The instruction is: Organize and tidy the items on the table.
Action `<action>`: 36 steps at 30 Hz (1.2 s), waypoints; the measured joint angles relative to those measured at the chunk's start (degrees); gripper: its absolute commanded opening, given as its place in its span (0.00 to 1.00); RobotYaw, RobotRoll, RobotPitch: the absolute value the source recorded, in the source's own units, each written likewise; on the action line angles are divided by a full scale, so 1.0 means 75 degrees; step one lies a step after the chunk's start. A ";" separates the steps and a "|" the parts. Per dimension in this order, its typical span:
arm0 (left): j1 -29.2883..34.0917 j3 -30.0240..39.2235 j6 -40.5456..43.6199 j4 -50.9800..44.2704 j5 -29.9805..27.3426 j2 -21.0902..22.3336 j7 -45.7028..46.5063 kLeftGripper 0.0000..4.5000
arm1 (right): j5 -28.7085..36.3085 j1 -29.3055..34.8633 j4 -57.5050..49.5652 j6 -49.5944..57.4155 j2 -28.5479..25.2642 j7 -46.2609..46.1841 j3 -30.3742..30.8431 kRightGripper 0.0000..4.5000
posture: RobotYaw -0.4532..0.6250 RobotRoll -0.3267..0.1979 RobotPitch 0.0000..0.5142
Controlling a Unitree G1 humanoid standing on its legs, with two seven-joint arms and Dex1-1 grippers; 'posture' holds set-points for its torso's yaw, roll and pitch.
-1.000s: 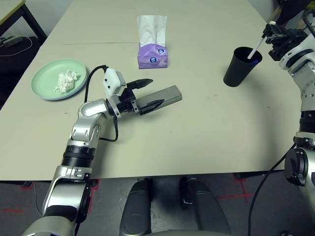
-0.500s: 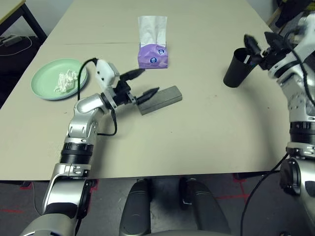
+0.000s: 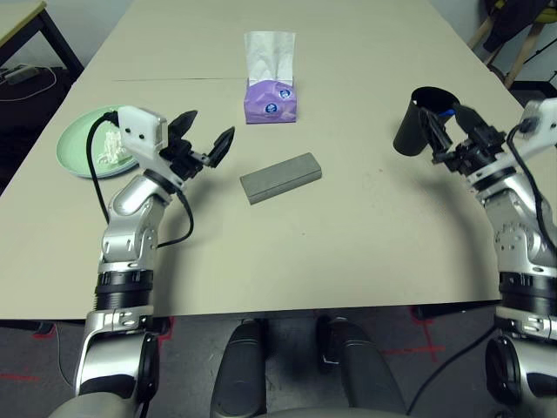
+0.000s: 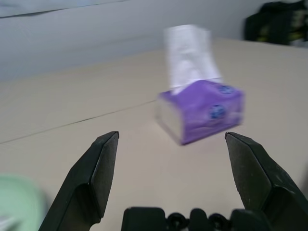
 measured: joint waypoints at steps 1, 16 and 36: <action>-0.0080 0.0155 -0.0082 0.0230 0.0104 0.0060 0.0303 1.00 | -0.0146 0.0005 0.0104 -0.0230 0.0070 -0.0226 -0.0053 0.99 | 0.50 0.62 0.27; 0.0875 0.1415 -0.0447 0.0179 0.0129 -0.0510 0.2711 1.00 | -0.1103 -0.0395 0.1573 -0.1461 0.0288 -0.0982 0.0203 0.99 | 0.51 0.62 0.25; 0.1599 0.1486 -0.0454 0.0295 -0.0873 -0.0195 0.0789 1.00 | -0.0964 0.0006 0.1587 -0.1407 0.0212 -0.1101 0.0109 0.99 | 0.49 0.62 0.24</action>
